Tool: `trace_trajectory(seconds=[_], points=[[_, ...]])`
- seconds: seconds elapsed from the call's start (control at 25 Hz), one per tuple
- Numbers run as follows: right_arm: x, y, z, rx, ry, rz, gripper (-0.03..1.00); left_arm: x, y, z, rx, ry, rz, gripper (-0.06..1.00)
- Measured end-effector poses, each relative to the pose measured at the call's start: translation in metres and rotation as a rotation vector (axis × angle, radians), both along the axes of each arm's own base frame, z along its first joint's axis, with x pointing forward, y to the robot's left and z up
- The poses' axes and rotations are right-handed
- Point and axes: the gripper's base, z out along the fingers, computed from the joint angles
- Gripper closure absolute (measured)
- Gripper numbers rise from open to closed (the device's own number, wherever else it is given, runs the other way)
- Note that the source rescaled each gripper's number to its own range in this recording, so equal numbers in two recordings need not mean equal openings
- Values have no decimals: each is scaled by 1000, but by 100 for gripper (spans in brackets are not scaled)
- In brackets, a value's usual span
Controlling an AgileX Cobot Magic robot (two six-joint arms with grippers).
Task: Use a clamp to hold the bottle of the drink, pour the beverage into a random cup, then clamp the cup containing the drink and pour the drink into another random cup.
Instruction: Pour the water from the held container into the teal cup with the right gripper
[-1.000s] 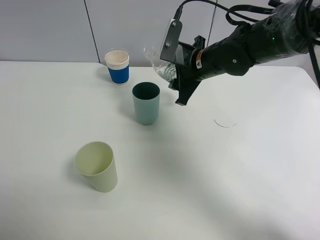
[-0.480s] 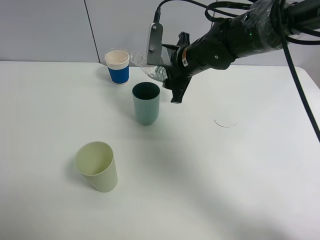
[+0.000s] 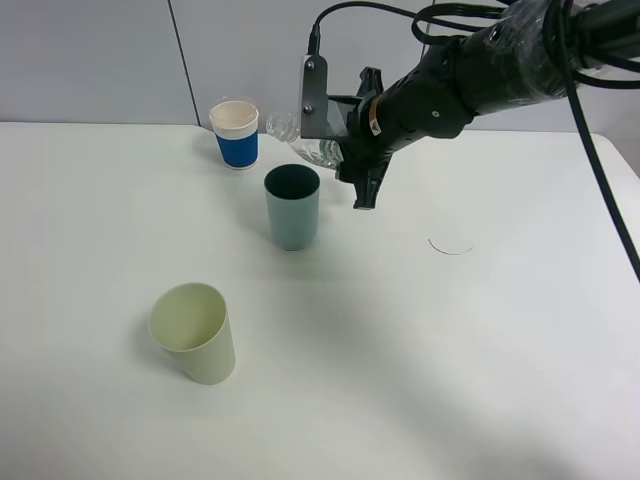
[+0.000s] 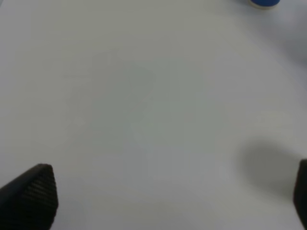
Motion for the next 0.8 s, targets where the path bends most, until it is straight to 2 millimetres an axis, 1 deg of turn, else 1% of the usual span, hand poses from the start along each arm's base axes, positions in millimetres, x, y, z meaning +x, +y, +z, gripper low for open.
trace_trajectory(seconds=[0.16,0.8], points=[[1,-4,-1,-33,-2,1,96,0,0,0,0,0,0,-6],[4,-6,0,-153,-72,92,96,0,0,0,0,0,0,-6]])
